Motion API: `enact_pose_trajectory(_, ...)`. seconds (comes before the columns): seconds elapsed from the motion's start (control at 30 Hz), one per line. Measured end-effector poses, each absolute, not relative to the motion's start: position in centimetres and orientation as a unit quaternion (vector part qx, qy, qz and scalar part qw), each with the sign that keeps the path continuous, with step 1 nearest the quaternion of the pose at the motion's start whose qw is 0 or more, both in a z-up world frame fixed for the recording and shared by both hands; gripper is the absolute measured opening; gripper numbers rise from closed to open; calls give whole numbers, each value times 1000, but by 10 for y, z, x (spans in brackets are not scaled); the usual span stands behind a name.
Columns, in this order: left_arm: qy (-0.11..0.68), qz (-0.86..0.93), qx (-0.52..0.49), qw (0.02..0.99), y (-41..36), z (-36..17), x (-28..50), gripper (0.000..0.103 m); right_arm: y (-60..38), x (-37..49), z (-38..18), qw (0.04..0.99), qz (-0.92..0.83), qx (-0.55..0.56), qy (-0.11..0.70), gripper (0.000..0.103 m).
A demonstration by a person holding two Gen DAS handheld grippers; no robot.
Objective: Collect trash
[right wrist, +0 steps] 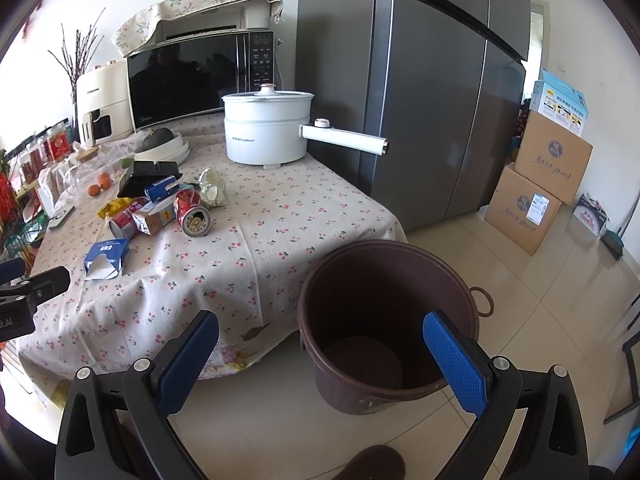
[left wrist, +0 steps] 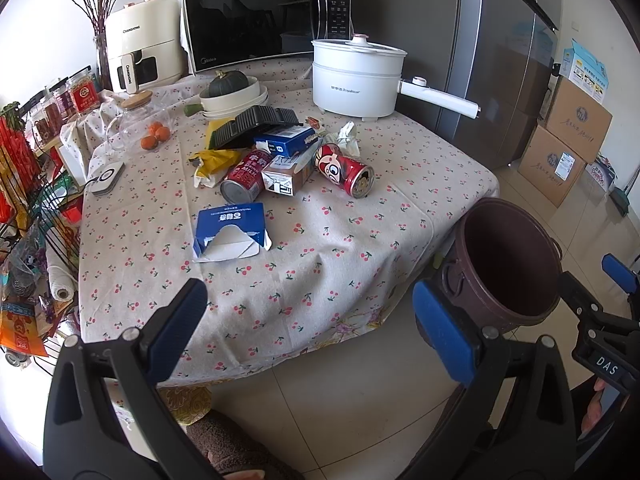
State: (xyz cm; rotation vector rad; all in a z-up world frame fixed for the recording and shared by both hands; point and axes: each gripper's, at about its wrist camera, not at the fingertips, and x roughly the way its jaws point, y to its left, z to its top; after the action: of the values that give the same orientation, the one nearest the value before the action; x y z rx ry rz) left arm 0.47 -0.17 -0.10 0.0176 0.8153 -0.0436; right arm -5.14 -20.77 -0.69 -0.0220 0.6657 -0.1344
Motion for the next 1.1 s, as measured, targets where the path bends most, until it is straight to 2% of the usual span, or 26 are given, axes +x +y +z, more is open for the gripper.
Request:
enact_pose_trajectory(0.5,387,-2,15,922,4,-4,4,102,-213,-54,2,946,-69,5,316,103)
enact_pose_trajectory(0.9,309,64,-11,949,35,44,18,102,-201,-20,51,950,-16,-1,311,103)
enact_pose_trajectory(1.1,348,69,-19,935,52,46,48,102,-185,22,69,937,48,17,347,103)
